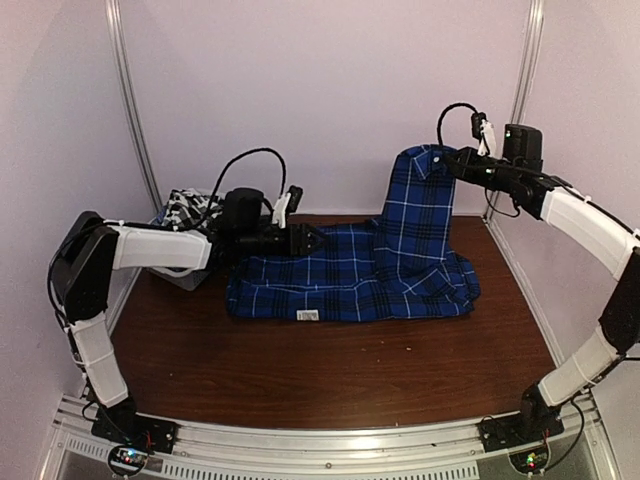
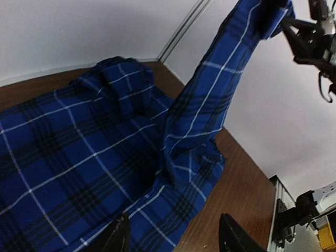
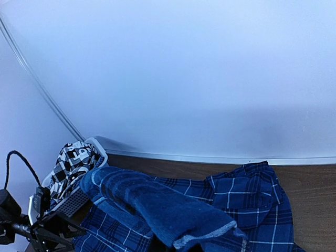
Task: Fold and stack the long sleeve shirts
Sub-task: Pass from the right arm to the left
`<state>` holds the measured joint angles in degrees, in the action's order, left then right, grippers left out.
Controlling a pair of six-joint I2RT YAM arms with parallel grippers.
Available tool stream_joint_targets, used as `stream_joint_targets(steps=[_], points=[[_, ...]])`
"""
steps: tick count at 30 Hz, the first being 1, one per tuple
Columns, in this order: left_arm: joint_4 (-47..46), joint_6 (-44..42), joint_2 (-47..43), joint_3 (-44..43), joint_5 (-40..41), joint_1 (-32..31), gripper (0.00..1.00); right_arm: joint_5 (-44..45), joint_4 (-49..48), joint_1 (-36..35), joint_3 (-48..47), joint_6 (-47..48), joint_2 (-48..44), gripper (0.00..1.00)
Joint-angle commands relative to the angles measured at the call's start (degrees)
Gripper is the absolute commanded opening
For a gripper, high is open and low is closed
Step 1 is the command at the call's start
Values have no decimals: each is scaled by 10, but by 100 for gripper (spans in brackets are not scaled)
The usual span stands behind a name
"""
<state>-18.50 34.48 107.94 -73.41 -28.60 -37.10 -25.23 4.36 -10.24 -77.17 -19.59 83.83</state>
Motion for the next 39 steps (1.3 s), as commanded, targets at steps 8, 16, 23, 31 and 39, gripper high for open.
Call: stream_joint_targets(steps=[8, 16, 23, 31, 39], points=[[91, -73, -58, 175, 286, 1, 59, 37, 81, 2, -123, 32, 72, 0], [80, -56, -47, 233, 365, -9, 58, 39, 113, 2, -171, 53, 80, 0], [62, -41, -41, 259, 406, -19, 59, -86, 94, 2, -178, 83, 94, 0], [56, -35, -43, 269, 423, -21, 61, -231, 87, -3, -192, 95, 152, 0], [54, -27, -59, 274, 425, -22, 65, -237, 73, -20, -157, 73, 160, 0]])
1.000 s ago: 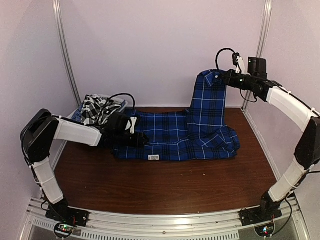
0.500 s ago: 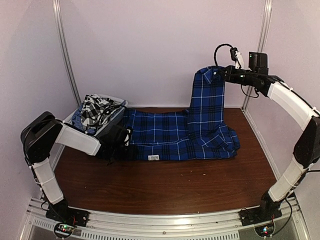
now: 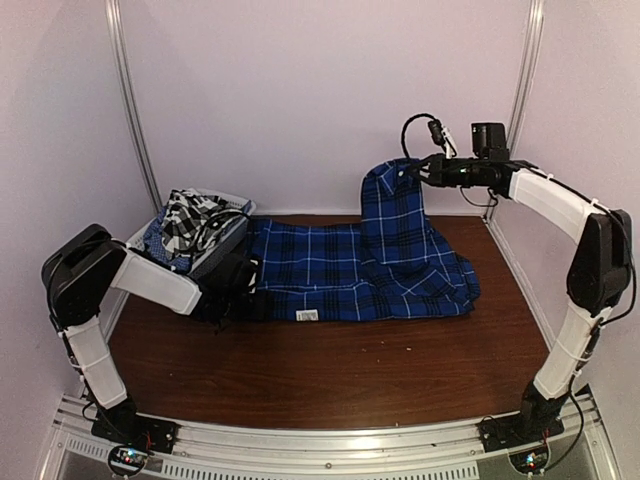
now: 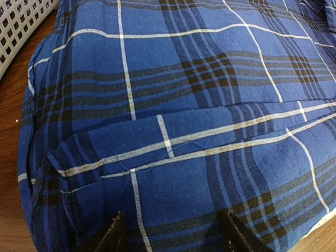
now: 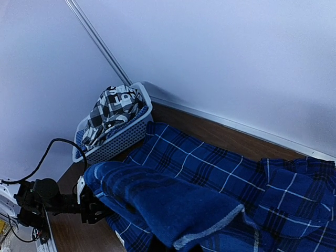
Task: Fold and stack the long sleeve shirts
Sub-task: Pass from the right arm to the left
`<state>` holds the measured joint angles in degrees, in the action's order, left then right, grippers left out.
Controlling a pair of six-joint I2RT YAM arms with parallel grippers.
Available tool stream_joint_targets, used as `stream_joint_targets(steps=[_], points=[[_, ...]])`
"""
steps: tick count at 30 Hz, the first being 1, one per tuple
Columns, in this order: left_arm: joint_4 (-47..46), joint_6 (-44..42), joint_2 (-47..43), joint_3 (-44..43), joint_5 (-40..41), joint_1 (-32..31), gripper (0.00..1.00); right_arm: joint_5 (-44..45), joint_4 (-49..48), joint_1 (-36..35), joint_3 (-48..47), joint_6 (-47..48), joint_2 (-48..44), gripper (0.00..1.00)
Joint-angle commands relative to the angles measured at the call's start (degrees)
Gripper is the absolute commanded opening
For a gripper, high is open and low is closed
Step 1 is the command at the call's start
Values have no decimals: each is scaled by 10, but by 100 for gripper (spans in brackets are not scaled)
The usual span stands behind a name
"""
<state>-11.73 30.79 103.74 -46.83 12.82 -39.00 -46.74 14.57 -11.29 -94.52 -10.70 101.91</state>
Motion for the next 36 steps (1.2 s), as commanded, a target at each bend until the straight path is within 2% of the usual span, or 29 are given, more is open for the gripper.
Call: stream_joint_targets(steps=[1, 5, 9, 15, 21, 27, 32, 36], points=[[-13, 10, -19, 7, 9, -3, 65, -17, -45, -12, 33, -30, -28, 0], [-15, 13, -27, 2, -4, -3, 70, -3, -83, -27, 84, -69, -58, 0], [-15, 19, -35, -4, -25, -3, 78, 22, -83, -30, 81, -71, -67, 0], [-12, 27, -48, -14, -59, -2, 86, 29, -60, -30, 8, -48, -13, 0], [-10, 30, -65, -9, -70, -3, 89, 20, -33, -30, -89, -5, 58, 0], [-11, 30, -73, -3, -74, -2, 91, -1, -24, -34, -142, -8, 98, 0], [-17, 31, -73, -6, -93, -2, 92, 35, -37, -49, -75, -36, 66, 0], [-16, 27, -75, -10, -100, -3, 92, 86, -76, -59, 26, -115, 17, 0]])
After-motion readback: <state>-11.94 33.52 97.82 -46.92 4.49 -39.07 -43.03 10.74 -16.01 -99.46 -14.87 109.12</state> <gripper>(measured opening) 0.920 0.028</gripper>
